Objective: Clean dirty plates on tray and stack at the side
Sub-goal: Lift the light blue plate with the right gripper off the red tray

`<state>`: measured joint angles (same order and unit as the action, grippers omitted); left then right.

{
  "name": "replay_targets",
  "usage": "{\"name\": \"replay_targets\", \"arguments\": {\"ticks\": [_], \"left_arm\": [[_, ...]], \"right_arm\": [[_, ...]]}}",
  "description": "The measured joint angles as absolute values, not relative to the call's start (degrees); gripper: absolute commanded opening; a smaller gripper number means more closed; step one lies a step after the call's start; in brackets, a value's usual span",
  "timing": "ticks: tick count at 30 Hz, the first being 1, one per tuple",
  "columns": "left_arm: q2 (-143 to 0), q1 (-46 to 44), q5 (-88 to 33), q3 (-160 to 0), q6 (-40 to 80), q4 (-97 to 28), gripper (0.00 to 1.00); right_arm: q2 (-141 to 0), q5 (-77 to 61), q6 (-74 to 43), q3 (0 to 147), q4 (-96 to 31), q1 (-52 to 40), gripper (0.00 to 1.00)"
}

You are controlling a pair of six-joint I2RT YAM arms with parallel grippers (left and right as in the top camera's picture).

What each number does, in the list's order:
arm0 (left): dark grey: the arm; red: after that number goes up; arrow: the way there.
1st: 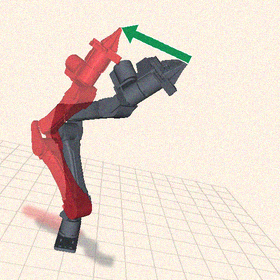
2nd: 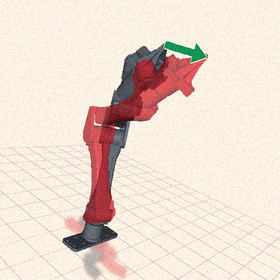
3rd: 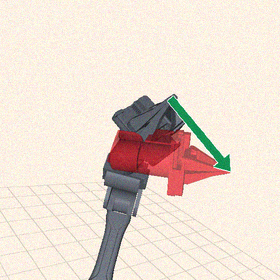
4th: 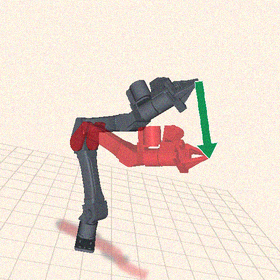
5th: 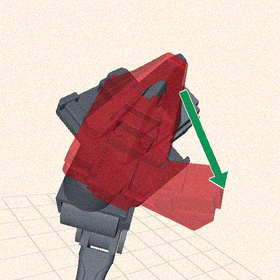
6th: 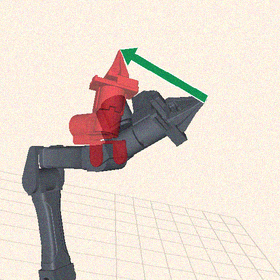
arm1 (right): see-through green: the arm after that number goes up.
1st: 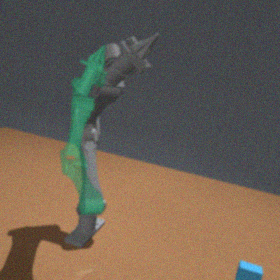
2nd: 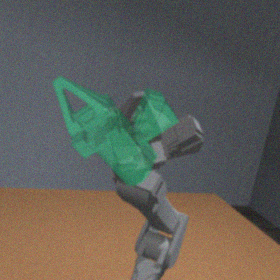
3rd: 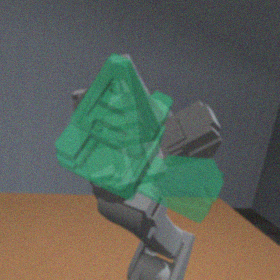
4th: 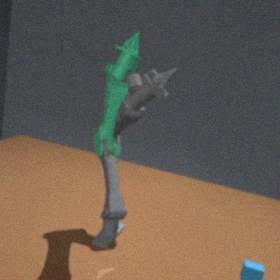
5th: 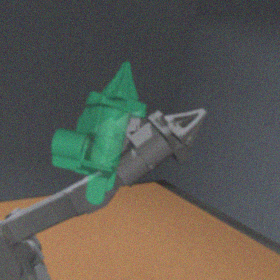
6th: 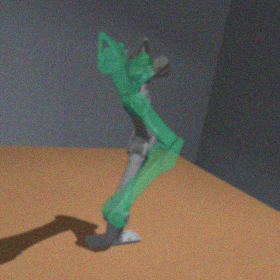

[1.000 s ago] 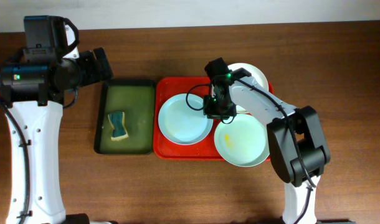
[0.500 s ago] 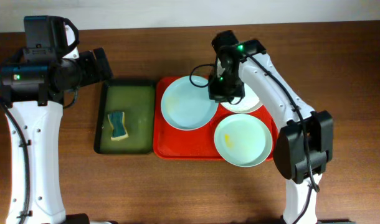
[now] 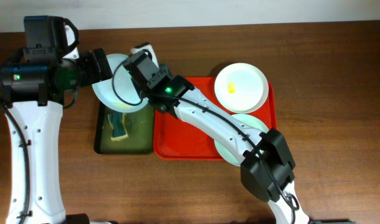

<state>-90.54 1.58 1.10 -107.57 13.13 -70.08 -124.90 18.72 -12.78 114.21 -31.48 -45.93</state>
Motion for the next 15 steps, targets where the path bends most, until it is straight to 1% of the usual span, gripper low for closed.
{"name": "replay_targets", "arguments": {"ticks": [2,4,8,12,15], "left_arm": [[-90.5,1.6,1.1,-107.6,13.1,-70.0,0.99],[-90.5,1.6,1.1,-107.6,13.1,-70.1,0.99],[-90.5,1.6,1.1,-107.6,13.1,-70.1,0.99],[-90.5,1.6,1.1,-107.6,13.1,-70.1,0.99],[-90.5,1.5,0.8,-107.6,13.1,-70.1,0.99]], "right_arm": [[-124.9,22.3,-5.4,114.2,-26.5,-46.2,0.04],[-124.9,26.1,5.2,114.2,-21.2,-46.2,0.04],[-124.6,29.9,16.4,114.2,-13.8,-47.0,0.04],[-122.4,35.2,23.4,114.2,-8.4,-48.6,0.04],[-121.0,36.0,25.5,114.2,-7.4,-48.9,0.04]]}}
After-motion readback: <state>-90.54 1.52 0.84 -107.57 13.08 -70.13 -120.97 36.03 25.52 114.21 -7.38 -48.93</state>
